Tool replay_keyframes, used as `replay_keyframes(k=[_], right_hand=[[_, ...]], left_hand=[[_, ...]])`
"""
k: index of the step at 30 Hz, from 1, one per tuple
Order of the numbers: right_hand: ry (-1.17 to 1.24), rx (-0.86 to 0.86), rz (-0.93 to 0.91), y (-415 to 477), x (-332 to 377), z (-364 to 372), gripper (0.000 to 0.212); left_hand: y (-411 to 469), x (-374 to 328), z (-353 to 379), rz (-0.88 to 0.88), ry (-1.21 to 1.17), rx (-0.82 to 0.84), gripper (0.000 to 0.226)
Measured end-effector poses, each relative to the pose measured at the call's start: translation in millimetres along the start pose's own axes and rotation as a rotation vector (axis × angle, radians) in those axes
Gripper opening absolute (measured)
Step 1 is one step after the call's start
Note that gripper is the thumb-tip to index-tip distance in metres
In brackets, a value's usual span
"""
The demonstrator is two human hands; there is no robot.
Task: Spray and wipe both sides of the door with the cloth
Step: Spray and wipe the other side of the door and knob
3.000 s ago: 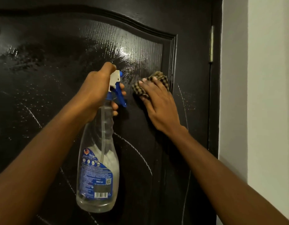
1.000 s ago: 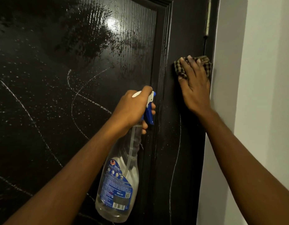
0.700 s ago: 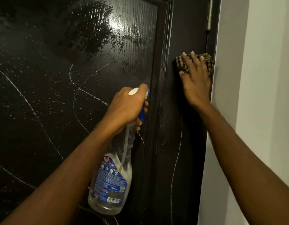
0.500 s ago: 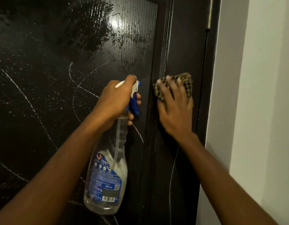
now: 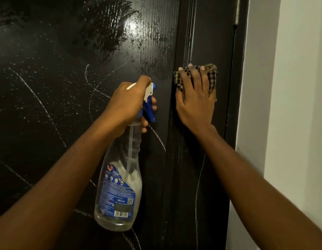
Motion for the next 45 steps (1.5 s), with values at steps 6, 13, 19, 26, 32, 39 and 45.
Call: replay_keyframes(k=[6,13,19,26,32,39,45], right_hand=[[0.015,0.009,-0.083,-104.0,-20.3,9.6,0.057],[0.007,0.014,0.015,7.2,3.4,-1.7,0.061],[0.126,-0.008,-0.040,-28.6,2.8,-1.4,0.057],[0.622,0.046,0.194,-45.6,-13.3,-12.3,0.058],[0.542,0.071,0.197,0.9,37.0,-8.1,0.060],[0.007,0.092,-0.317,-86.8,109.4,38.0,0.064],[-0.068,0.104,-0.498,-117.2,76.3,41.9,0.061]], left_hand=[[-12.7,16.1,-1.6,-0.033,0.010,0.002,0.053],[0.0,4.8,0.2,-0.034,-0.007,0.017,0.053],[-5.1,10.1,-3.1,-0.045,0.012,0.013,0.054],[-17.3,20.0,-18.4,-0.088,0.060,0.012,0.054],[-22.1,13.9,-59.7,-0.060,0.178,-0.047,0.054],[-32.7,14.8,-110.5,-0.051,0.063,-0.144,0.052],[-39.6,15.4,-132.0,-0.042,0.094,-0.114,0.056]])
Point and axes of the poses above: each hand's wrist, its own y-axis towards the middle knuckle, its own z-axis out of the palm, x = y × z, the point moved 8 cm from there along y, towards the middle knuckle, and after that the axes turned 12 degrees about z, right-handed, at the moved point
